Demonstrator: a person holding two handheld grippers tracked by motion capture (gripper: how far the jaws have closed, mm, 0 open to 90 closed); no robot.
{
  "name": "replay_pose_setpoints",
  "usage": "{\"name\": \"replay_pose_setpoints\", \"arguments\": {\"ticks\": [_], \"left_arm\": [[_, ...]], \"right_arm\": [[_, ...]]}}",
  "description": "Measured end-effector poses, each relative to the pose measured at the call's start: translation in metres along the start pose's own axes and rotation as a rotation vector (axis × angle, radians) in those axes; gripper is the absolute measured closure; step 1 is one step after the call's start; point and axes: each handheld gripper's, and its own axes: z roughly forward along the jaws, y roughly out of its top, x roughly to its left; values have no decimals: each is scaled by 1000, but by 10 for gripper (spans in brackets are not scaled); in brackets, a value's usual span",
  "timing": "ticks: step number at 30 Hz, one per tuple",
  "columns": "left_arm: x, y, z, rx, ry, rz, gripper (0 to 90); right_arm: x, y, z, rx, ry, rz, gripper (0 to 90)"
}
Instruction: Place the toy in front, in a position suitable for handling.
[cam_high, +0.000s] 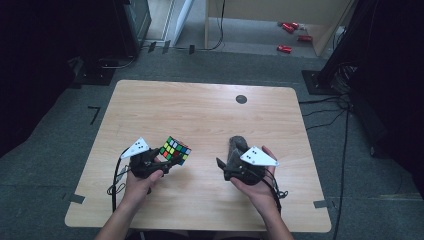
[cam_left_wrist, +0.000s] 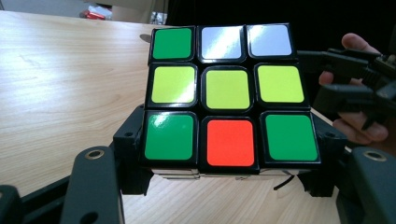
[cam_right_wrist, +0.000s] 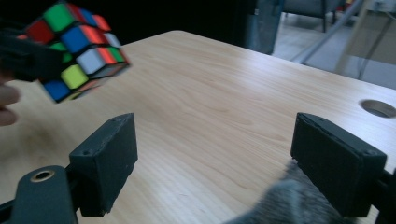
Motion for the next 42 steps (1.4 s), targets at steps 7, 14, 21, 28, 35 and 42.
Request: {"name": "replay_pose_setpoints", "arguments": {"ticks": [7, 14, 21, 28, 35, 42], "left_arm": [[-4, 1, 3, 12, -16, -3, 345], [-9, 3, 10, 33, -38, 2, 345], [-17, 4, 15, 44, -73, -4, 345], [-29, 2, 23, 87, -112, -21, 345], [-36, -1, 32, 139, -136, -44, 345], [-32, 0, 32, 146, -170, -74, 336]], "right_arm": [[25, -3, 11, 9, 69, -96, 147], [42, -9, 21, -21, 119, -126, 170], [55, -15, 28, -31, 133, -172, 170], [64, -19, 30, -56, 86, -235, 175], [68, -22, 31, -91, 57, -308, 298], [71, -23, 29, -97, 40, -365, 346]]}}
